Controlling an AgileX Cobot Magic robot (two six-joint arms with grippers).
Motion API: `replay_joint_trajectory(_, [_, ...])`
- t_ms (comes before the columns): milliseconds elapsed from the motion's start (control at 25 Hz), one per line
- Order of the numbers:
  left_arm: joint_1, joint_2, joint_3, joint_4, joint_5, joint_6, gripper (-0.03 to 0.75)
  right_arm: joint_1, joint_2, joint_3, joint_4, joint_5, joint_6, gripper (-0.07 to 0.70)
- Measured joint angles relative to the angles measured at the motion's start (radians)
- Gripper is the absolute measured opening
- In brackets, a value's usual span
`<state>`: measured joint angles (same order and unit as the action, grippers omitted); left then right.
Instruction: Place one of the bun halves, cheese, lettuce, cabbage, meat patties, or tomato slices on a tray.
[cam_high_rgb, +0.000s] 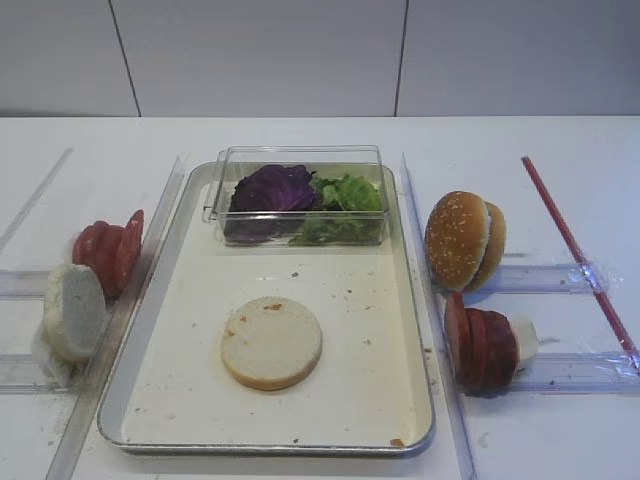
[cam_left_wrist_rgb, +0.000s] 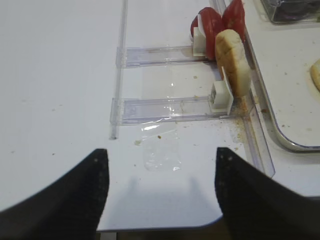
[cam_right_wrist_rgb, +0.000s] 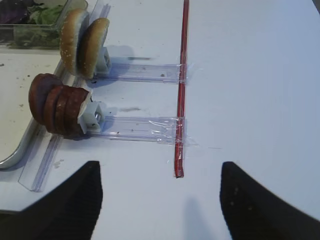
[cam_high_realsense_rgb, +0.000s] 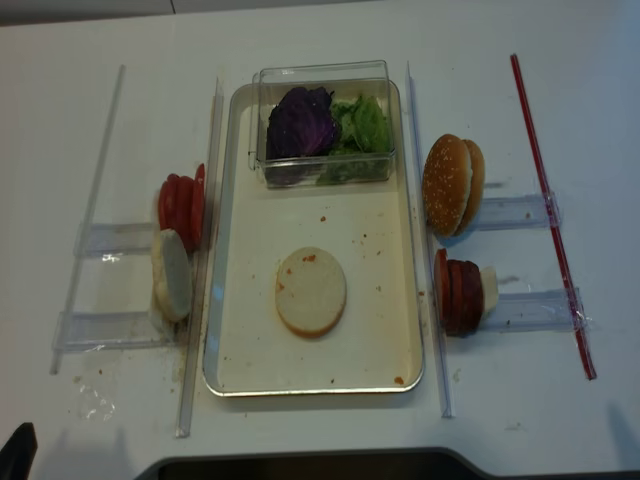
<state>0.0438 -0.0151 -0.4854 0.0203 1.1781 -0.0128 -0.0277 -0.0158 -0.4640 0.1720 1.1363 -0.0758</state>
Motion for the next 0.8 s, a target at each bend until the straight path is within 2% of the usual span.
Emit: replay_joint_trajectory(800, [0.004, 0.0, 0.0, -0.063, 0.0, 0.002, 0.421, 0.0, 0.0, 0.0, 0.0, 0.0, 0.0, 0.514])
